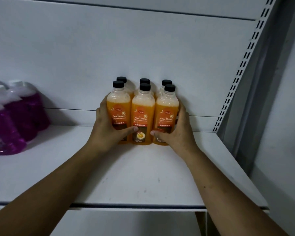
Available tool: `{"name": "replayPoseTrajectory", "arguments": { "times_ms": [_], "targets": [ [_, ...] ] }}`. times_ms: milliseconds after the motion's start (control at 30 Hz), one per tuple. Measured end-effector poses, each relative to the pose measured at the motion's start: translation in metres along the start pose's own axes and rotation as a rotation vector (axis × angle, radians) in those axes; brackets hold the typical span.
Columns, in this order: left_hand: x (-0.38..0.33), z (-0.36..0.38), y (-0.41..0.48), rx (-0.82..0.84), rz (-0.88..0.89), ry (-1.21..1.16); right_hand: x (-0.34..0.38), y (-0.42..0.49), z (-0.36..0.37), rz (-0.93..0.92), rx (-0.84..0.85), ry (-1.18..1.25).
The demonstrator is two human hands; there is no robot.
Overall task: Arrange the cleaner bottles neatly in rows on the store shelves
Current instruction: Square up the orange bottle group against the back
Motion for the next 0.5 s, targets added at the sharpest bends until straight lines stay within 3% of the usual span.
{"name": "replayPoseTrajectory", "arguments": {
  "times_ms": [500],
  "targets": [
    [0.0047, 0.0061, 0.0002, -0.027, 0.008, -0.019, 0.0019, 0.0016, 0.0080, 0.008, -0.078, -0.081]
  ]
}}
Point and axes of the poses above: each hand's wrist, its own y-axis towards the middle knuckle, its own z-axis out of the palm, x = y × z, the point moved 3 cm from there along y, towards the middle knuckle, and after that the axes turned 5 degrees about y, right-handed, at the moved point
